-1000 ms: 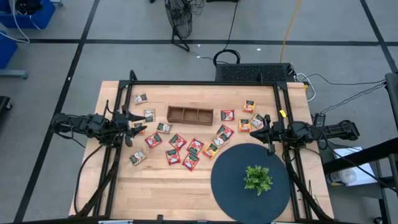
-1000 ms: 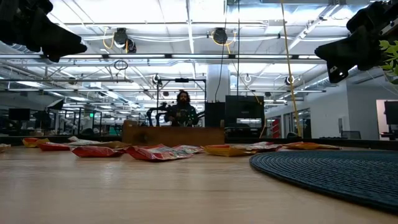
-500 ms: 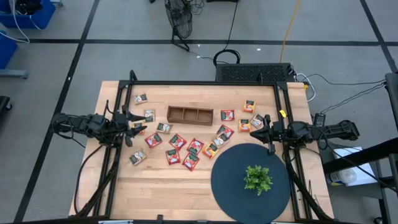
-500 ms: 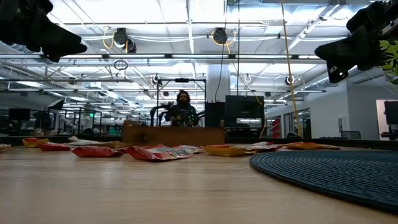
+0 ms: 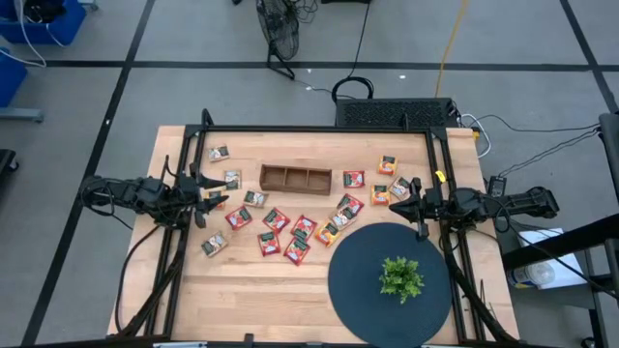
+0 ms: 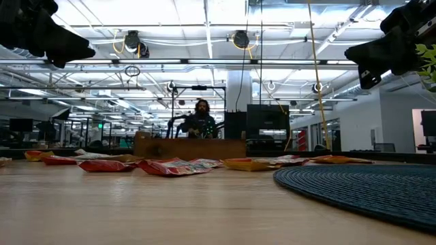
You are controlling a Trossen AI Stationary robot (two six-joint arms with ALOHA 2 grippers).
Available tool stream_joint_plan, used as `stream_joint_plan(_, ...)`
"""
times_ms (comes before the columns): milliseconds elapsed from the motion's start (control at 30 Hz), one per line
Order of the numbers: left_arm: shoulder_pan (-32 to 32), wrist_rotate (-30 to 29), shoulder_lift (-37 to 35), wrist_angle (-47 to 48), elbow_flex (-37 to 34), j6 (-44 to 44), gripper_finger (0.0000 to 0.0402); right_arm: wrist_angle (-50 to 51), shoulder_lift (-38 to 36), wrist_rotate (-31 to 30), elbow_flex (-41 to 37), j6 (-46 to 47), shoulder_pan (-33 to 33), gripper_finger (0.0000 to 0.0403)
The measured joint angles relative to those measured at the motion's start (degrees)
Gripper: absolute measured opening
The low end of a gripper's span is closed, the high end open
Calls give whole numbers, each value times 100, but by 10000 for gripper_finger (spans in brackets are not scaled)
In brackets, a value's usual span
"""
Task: Pick & Place Tea
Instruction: Put the yellow tea bag into the right section wooden organizer
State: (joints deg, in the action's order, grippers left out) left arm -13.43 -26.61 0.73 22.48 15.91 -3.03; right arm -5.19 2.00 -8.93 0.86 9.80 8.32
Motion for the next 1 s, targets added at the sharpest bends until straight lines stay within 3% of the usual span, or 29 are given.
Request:
stream_joint_plan(733, 2, 0, 2, 0, -1, 0, 200, -312, 2, 1, 0, -15, 2, 4)
stream_joint_plan(867, 0, 0, 0, 0, -1, 0, 200, -318, 2, -45, 0, -579, 2, 4)
stream_joint_plan(933, 2, 0, 2, 0, 0, 0, 200, -405, 2, -403, -1, -903, 2, 4)
stream_joint_plan(1000, 0, 0, 1, 1, -1, 0, 200, -840, 64, -1420, -2, -1072, -10, 4)
